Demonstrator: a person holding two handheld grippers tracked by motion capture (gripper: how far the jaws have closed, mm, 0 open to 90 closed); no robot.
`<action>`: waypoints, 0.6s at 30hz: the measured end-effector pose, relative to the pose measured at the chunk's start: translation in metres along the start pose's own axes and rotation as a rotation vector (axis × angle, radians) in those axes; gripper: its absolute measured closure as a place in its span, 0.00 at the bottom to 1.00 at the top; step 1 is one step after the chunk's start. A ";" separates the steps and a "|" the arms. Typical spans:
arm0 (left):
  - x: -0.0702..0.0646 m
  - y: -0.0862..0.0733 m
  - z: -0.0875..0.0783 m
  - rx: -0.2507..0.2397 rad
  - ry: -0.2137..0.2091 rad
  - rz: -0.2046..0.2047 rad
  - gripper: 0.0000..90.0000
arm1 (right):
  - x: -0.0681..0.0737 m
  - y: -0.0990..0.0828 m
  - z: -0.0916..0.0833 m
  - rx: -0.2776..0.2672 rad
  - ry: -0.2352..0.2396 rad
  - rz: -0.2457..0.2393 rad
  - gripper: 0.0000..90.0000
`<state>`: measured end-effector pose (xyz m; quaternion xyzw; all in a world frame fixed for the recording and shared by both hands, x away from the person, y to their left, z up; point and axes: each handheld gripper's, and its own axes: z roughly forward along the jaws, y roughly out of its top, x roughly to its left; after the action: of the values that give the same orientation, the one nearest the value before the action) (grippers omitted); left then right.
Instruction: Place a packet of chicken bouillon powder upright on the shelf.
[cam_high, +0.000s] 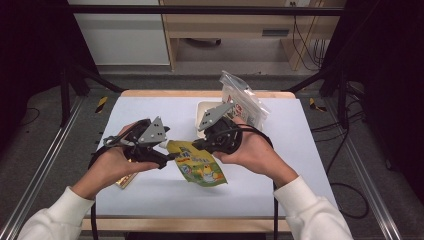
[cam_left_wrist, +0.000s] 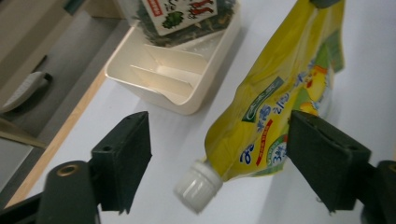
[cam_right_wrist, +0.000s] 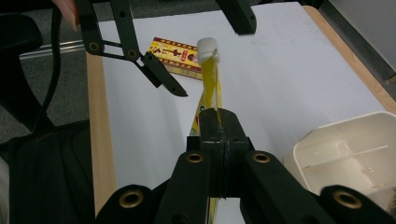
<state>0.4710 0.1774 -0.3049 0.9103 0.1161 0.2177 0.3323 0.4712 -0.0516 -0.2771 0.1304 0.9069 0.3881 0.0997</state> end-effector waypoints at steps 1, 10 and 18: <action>0.000 0.001 0.001 -0.002 -0.018 0.007 0.29 | 0.000 0.000 0.000 0.000 0.001 -0.003 1.00; 0.004 -0.004 0.018 -0.010 -0.153 0.006 0.54 | 0.001 -0.003 -0.001 -0.008 0.010 -0.004 1.00; 0.012 0.003 0.019 -0.003 -0.202 -0.040 0.86 | 0.000 -0.011 -0.006 0.012 0.003 0.007 0.99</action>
<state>0.4906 0.1688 -0.3126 0.9247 0.0998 0.1185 0.3477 0.4680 -0.0631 -0.2809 0.1337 0.9089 0.3832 0.0962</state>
